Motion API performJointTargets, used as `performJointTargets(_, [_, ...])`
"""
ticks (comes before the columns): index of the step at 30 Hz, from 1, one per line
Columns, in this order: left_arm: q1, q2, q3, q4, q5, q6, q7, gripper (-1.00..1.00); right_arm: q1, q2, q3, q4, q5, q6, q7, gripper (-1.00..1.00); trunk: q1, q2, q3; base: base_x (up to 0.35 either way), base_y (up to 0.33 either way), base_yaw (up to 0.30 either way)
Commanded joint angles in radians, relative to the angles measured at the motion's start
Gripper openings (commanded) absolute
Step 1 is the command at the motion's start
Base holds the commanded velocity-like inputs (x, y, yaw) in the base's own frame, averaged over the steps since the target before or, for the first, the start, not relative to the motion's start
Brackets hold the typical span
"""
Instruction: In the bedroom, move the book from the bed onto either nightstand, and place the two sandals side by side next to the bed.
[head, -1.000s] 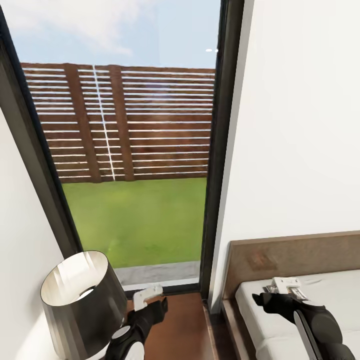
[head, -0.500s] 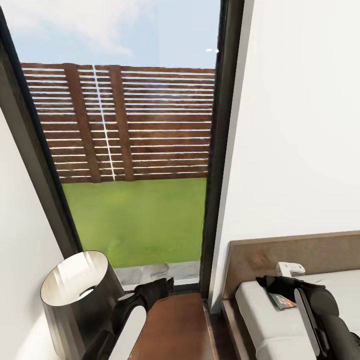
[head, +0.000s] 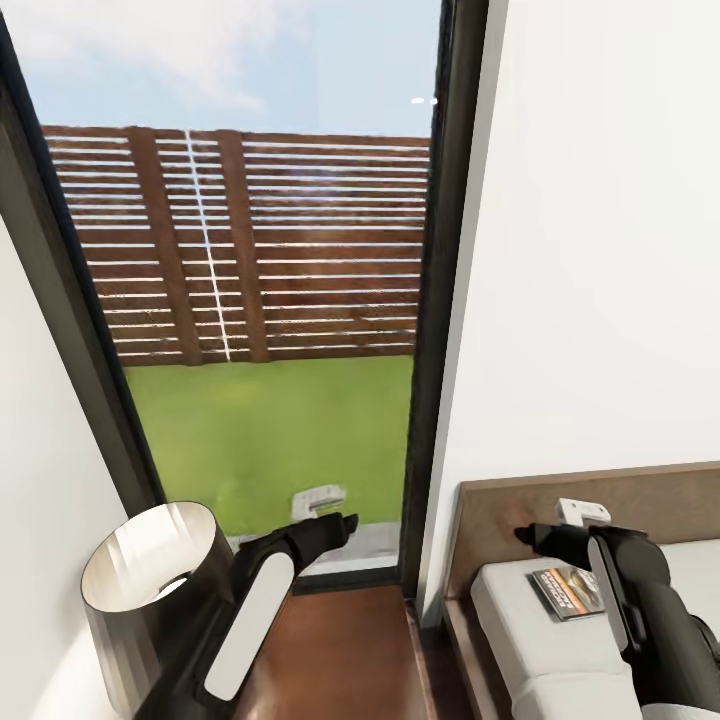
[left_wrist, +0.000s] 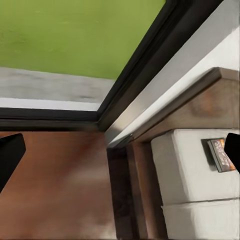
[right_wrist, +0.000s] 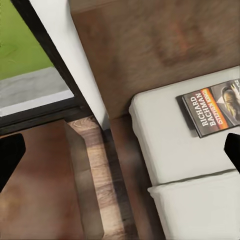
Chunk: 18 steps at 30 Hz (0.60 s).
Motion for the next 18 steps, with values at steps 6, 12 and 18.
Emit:
performJointTargets(6, [-0.061, 0.001, -0.001, 0.006, 0.096, 0.023, 0.028, 1.0, -0.03, -0.022, -0.005, 0.03, 0.007, 0.022, 0.04, 1.0, 0.0, -0.001, -0.002, 0.0, 0.0, 0.0])
performJointTargets(12, [-0.086, 0.0, -0.001, 0.011, 0.132, 0.031, 0.052, 1.0, -0.04, -0.036, -0.007, 0.041, 0.006, 0.028, 0.072, 1.0, 0.0, -0.001, -0.002, 0.0, 0.0, 0.0])
performJointTargets(18, [-0.098, 0.001, -0.001, 0.021, 0.151, 0.033, 0.065, 1.0, -0.045, -0.044, -0.008, 0.046, 0.006, 0.03, 0.096, 1.0, 0.0, -0.001, -0.002, 0.0, 0.0, 0.0])
